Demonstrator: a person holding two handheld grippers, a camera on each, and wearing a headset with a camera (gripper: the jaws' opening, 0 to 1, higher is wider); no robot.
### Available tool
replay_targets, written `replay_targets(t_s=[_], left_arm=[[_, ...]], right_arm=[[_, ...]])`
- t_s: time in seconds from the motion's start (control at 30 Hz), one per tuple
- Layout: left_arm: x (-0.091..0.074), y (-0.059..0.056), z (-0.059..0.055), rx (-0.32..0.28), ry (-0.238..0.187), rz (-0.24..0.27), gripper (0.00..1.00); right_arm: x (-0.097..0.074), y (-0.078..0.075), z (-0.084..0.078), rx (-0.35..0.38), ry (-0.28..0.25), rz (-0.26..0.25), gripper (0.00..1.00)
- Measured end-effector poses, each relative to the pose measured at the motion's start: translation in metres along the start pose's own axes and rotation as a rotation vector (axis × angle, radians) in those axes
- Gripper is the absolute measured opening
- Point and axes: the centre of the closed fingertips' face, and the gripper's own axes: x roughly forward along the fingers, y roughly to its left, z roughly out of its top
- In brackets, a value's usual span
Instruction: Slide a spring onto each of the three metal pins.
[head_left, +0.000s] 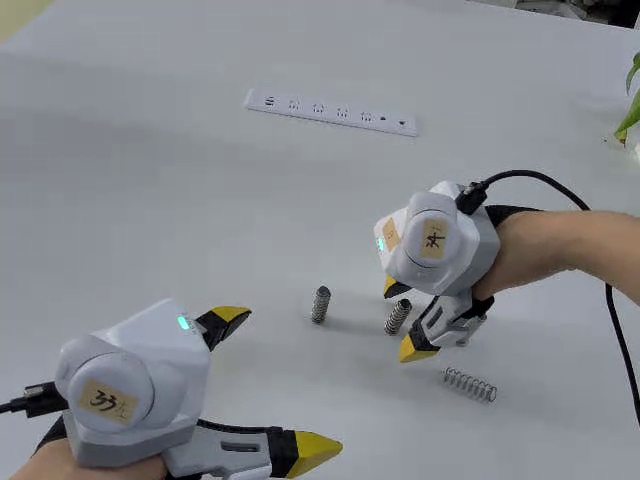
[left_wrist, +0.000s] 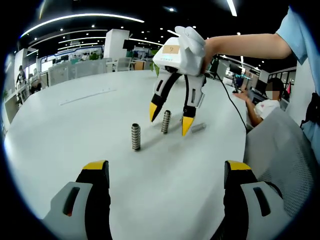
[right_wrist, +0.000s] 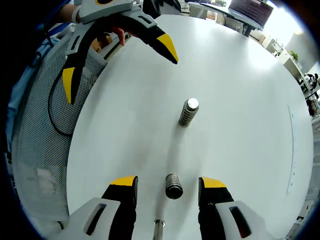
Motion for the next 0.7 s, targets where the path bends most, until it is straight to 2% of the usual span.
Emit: replay_targets(t_s=[0.2, 0.3, 0.4, 0.53, 0.6, 0.7], left_arm=[[0.000, 0.002, 0.004, 0.010, -0.003, 0.000, 0.94], [0.001, 0.002, 0.006, 0.015, -0.004, -0.002, 0.94], [0.002, 0.002, 0.007, 0.022, -0.002, -0.007, 0.94], [0.002, 0.000, 0.007, 0.033, 0.002, -0.012, 0.94], [0.003, 0.000, 0.009, 0.034, 0.000, -0.017, 0.94], [0.003, 0.001, 0.009, 0.042, 0.004, -0.017, 0.94]], right_arm=[[-0.004, 0.000, 0.003, 0.031, -0.065, -0.037, 0.71], [-0.006, 0.002, 0.007, 0.033, -0.108, -0.058, 0.86], [-0.008, 0.004, 0.011, 0.068, -0.150, -0.068, 0.98], [-0.010, 0.005, 0.009, 0.101, -0.168, -0.080, 0.99], [-0.012, 0.003, 0.006, 0.107, -0.169, -0.106, 0.99], [-0.016, 0.003, 0.008, 0.154, -0.216, -0.107, 0.99]])
